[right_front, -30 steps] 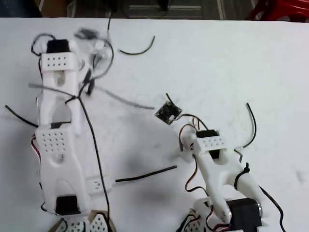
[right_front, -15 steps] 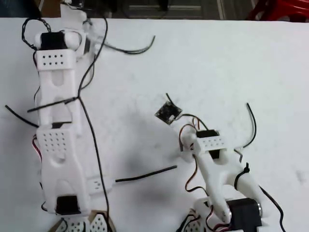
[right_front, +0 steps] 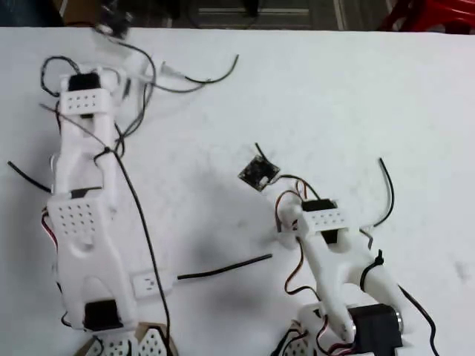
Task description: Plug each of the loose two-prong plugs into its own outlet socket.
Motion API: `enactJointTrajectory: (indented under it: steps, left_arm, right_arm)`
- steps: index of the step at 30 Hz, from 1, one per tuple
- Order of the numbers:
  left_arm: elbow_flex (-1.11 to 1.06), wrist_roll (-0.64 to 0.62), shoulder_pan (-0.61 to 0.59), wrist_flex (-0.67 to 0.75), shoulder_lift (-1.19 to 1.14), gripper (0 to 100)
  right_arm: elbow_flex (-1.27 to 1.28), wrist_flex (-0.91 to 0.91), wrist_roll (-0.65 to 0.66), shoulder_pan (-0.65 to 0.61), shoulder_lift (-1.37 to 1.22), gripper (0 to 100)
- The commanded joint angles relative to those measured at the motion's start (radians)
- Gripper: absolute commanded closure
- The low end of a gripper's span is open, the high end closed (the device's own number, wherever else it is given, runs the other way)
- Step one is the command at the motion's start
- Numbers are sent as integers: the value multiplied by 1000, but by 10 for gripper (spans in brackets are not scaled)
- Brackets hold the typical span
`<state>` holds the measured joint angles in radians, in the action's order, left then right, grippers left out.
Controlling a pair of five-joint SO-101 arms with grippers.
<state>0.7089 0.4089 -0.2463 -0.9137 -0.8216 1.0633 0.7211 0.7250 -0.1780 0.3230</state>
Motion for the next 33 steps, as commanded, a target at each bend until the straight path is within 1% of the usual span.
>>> enactJointTrajectory:
  steps: [1, 4, 6, 7, 11, 13, 15, 17, 22, 24, 28, 33]
  left_arm:
    - [-98, 112, 35, 28, 97, 966]
    - [-132, 117, 31, 28, 97, 963]
    - [-132, 117, 28, 28, 99, 933]
    - [-130, 117, 28, 29, 101, 900]
    - [-69, 107, 28, 49, 101, 707]
    - [-20, 107, 28, 46, 101, 634]
    - [32, 109, 27, 25, 108, 587]
    - [107, 115, 7, -21, 111, 574]
    - [410, 112, -64, -204, 110, 574]
    - [535, 112, -84, -304, 110, 574]
    - [738, 115, -96, -562, 102, 574]
    - [899, 115, -97, -816, 101, 574]
  right_arm:
    - [0, -25, 2, 13, 8, 980]
    - [0, -25, 2, 13, 8, 980]
    - [0, -25, 2, 13, 8, 980]
    - [0, -25, 2, 13, 8, 980]
    - [0, -25, 2, 13, 8, 980]
    - [0, -25, 2, 13, 8, 980]
    - [0, -25, 2, 15, 8, 980]
    - [0, -25, 2, 15, 8, 980]
    - [0, -25, 2, 15, 8, 980]
    - [0, -25, 2, 15, 8, 980]
    - [0, -25, 2, 15, 8, 980]
    - [0, -25, 2, 15, 8, 980]
